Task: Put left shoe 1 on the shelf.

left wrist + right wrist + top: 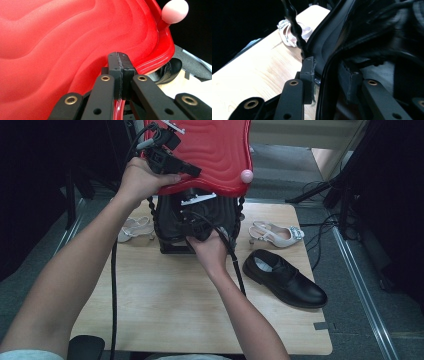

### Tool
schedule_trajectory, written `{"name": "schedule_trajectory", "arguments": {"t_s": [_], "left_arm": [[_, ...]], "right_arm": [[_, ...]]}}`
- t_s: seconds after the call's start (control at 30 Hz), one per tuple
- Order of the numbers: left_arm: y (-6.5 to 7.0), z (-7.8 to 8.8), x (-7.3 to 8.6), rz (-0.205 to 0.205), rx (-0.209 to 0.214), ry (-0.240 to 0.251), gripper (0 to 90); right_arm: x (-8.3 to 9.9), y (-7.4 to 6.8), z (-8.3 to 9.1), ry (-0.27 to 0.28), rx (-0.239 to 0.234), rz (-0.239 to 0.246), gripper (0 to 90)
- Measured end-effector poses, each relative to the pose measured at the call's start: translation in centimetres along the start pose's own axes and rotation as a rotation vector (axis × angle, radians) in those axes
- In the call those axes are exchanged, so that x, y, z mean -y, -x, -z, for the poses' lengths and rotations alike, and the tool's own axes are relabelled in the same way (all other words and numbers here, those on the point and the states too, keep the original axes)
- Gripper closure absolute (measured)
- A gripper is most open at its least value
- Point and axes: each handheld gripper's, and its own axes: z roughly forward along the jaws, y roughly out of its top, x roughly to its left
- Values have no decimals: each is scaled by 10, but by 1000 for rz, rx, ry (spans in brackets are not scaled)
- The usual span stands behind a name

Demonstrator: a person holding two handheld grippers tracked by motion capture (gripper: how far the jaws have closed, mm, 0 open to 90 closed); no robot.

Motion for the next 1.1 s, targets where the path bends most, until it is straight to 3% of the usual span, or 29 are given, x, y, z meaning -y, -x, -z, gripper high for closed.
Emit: {"name": "schedule_trajectory", "arguments": {"t_s": [0.17,0.3,0.47,0.63,0.83,0.93,1.1], "left_arm": [[0,0,0,3,-1,-3,900],[0,0,0,4,-4,-3,900],[-1,0,-1,24,3,-5,900],[-2,0,1,24,11,11,900],[-3,0,3,25,18,22,900],[-3,0,3,25,17,22,900],[-3,0,3,31,19,22,900]], "right_arm": [[10,-2,23,57,-28,18,714],[18,-6,38,38,-94,41,873],[41,-4,51,3,-164,41,900],[63,6,55,-19,-182,30,900],[82,23,49,-54,-159,-11,900],[84,30,49,-32,-173,-60,900],[80,31,48,-33,-176,-68,900]]}}
